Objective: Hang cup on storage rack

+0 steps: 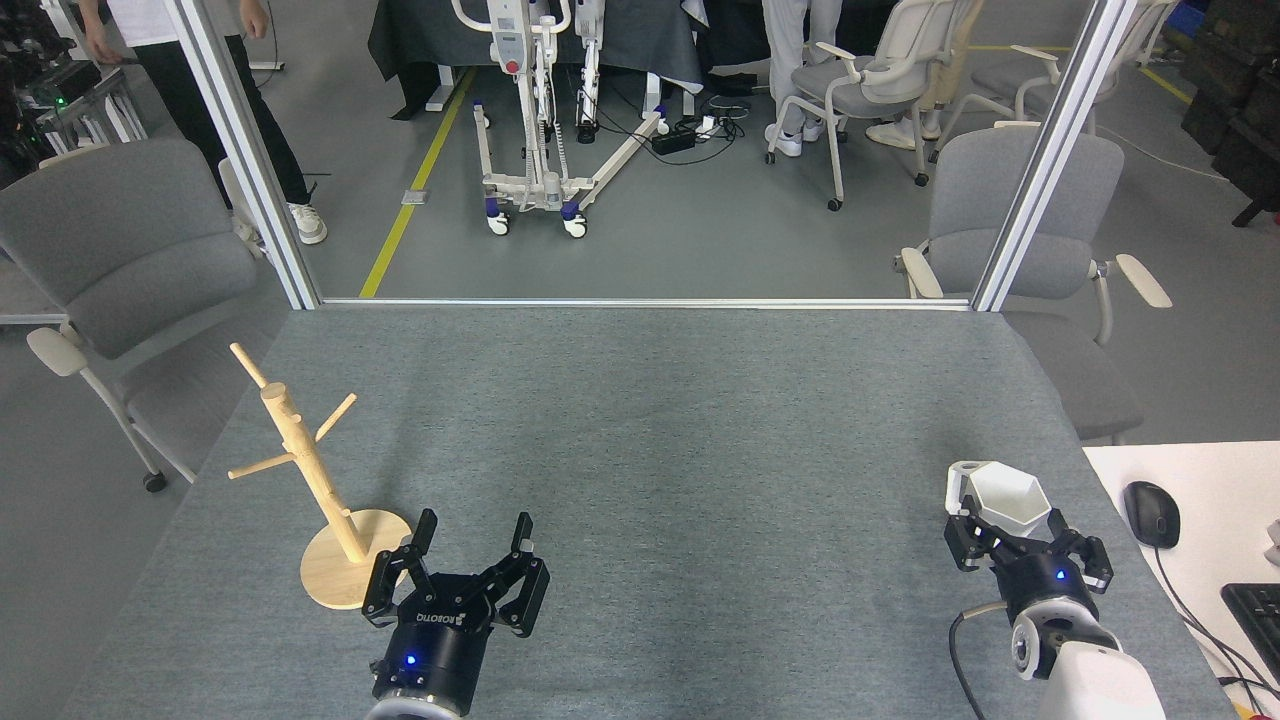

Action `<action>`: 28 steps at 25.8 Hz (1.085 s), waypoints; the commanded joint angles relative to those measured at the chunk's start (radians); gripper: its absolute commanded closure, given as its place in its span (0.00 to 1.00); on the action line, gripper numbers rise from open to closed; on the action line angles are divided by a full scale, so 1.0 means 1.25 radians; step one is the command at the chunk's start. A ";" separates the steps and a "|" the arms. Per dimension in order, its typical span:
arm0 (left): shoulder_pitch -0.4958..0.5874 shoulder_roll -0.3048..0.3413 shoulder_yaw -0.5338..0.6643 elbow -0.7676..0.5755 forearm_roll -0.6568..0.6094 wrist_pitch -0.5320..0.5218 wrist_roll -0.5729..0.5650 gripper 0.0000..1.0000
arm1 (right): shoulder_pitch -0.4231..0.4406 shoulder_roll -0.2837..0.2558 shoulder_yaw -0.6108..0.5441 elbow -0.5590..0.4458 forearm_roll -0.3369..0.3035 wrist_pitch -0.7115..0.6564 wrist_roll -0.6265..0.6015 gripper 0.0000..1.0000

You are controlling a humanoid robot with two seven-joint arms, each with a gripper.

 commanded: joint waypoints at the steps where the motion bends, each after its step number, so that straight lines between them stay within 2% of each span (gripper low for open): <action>1: 0.006 0.003 -0.001 0.002 0.000 -0.001 0.001 0.00 | -0.010 -0.010 0.007 0.010 0.000 -0.001 -0.004 0.01; 8: 0.006 0.003 -0.001 0.007 0.000 -0.002 0.002 0.00 | -0.014 -0.011 0.007 0.026 -0.001 -0.002 -0.003 0.01; 14: 0.006 -0.002 -0.001 0.007 0.000 -0.001 0.002 0.00 | -0.058 -0.024 0.008 0.079 -0.001 -0.002 -0.004 0.01; 18: 0.006 -0.003 -0.001 0.008 0.000 0.000 0.002 0.00 | -0.063 -0.030 0.011 0.088 0.000 -0.002 -0.004 0.01; 28: 0.006 -0.003 -0.001 0.010 0.001 0.000 0.002 0.00 | -0.075 -0.026 0.069 0.112 -0.001 0.004 -0.004 0.01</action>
